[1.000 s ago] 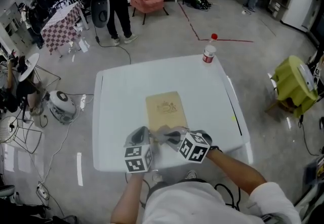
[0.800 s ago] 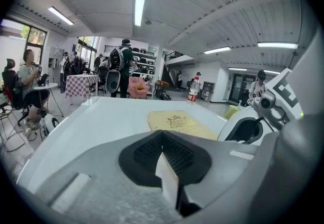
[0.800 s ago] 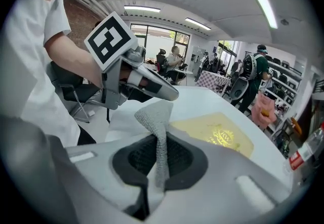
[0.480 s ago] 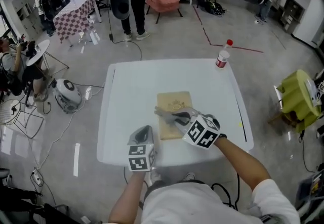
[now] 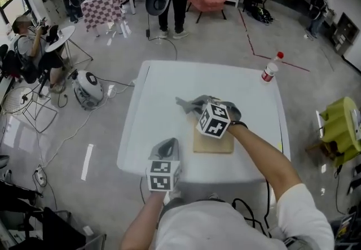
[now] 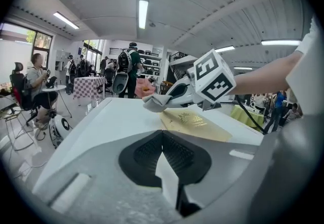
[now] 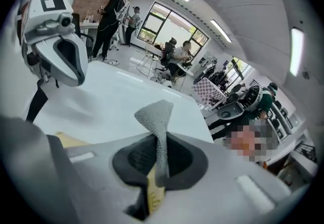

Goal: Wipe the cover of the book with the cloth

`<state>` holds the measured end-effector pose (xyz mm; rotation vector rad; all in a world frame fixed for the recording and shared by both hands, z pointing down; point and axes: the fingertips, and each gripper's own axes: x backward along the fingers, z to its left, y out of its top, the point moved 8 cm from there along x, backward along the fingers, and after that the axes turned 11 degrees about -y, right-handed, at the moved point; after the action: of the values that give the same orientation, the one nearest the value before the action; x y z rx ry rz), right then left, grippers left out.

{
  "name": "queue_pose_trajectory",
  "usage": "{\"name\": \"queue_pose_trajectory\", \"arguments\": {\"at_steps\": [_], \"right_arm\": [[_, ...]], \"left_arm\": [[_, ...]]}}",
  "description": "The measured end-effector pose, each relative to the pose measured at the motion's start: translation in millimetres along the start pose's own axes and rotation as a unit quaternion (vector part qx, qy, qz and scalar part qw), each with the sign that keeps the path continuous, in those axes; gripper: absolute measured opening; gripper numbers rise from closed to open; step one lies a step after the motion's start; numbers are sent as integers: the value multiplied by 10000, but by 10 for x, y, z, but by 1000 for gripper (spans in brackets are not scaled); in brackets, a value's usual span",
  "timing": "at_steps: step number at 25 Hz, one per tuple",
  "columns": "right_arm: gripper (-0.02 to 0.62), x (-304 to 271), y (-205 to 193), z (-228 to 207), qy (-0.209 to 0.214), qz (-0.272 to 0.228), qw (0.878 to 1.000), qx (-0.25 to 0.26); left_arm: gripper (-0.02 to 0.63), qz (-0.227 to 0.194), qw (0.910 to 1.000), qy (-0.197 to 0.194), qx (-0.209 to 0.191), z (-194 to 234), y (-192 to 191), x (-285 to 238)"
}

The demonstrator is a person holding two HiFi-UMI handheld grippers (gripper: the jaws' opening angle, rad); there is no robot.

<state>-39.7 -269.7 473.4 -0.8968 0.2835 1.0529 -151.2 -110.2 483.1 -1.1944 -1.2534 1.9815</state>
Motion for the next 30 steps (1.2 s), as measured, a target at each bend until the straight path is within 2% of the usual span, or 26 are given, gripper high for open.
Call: {"name": "queue_pose_trajectory", "arguments": {"at_steps": [4,9,18,30], "right_arm": [[17,-320,-7,54,276,302,9980,483],[17,-486,-95,156,628,565,9950,532],[17,-318,-55,332,1040,432,9931,314],[17,199,8,703,1491,157,9886,-121]], "left_arm": [[6,-27,9999,131,105,92,-32,78],[6,18,9996,214,177,184,-93,99],[6,4,9993,190,319,256,-103,6],[6,-132,9989,165,411,221,-39,-31]]}}
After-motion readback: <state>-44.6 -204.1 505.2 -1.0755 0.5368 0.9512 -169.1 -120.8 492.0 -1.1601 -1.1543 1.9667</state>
